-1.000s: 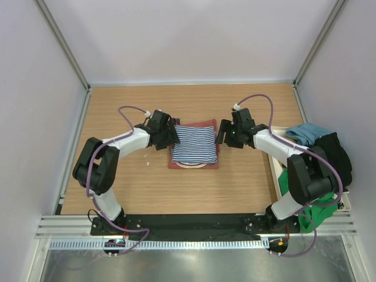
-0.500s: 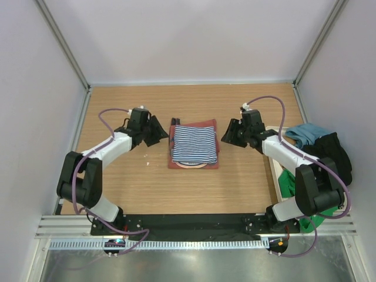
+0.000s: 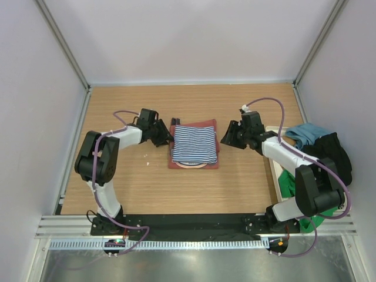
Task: Fold and stack the tank tops
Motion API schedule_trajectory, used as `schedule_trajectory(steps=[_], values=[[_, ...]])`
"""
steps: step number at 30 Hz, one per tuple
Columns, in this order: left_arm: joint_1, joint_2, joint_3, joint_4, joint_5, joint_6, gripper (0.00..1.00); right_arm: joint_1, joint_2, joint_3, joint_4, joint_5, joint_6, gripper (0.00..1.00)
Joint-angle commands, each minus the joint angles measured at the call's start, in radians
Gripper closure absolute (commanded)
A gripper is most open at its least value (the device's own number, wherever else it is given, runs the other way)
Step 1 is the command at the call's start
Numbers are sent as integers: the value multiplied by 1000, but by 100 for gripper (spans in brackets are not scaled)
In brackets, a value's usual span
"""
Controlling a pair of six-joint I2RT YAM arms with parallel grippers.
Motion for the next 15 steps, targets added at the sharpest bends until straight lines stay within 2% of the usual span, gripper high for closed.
schedule_trajectory(steps=[1,3,7,10,15], values=[[0,55,36,55,26,-15,60,-4,-34,-3,38,-10,-7,51],[0,78,41,71,27,-24,70,-2,-35,-6,38,-5,-7,51],[5,109,49,91,56,-57,100,-2,-37,-5,34,-6,-7,52],[60,110,36,124,93,-91,100,-2,-37,-3,34,-9,-7,52],[282,25,-32,103,84,-78,100,-2,-41,-3,26,-3,-10,53]])
